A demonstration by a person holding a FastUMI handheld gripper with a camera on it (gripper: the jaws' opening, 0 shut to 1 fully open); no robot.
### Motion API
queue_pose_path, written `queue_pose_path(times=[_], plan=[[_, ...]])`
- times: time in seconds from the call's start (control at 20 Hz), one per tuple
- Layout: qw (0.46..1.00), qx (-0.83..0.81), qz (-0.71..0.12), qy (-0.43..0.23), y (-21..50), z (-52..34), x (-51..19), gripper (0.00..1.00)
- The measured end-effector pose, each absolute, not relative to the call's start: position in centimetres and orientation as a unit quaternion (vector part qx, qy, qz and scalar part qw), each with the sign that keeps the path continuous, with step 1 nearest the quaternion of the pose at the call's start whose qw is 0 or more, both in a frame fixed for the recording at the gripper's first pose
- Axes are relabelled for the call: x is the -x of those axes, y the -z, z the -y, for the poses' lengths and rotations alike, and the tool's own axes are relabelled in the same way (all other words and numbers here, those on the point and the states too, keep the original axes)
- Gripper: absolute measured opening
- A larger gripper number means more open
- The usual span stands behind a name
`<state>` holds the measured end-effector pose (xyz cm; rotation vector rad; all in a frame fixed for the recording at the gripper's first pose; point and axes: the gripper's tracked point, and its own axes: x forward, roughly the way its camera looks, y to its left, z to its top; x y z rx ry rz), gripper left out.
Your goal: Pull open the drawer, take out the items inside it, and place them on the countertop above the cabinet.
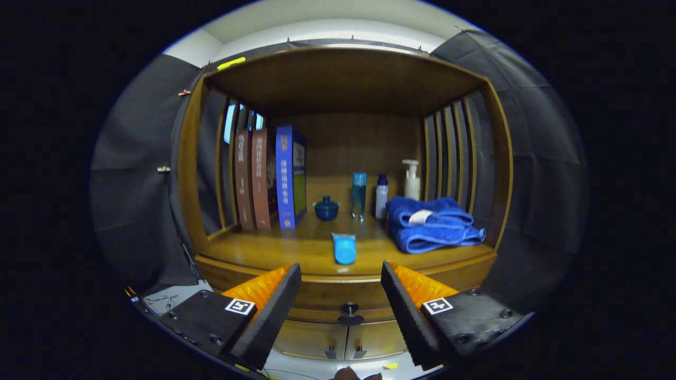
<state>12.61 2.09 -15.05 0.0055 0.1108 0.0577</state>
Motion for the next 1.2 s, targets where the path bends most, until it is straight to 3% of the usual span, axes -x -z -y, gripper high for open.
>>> queue_pose_path(times=[0.6, 1.2], plan=[[0.995, -0.068, -0.037, -0.06, -0.3, -4.0, -4.5, 0.99], [0.998, -0.031, 0.006, -0.054, -3.2, -4.0, 0.8, 0.99]])
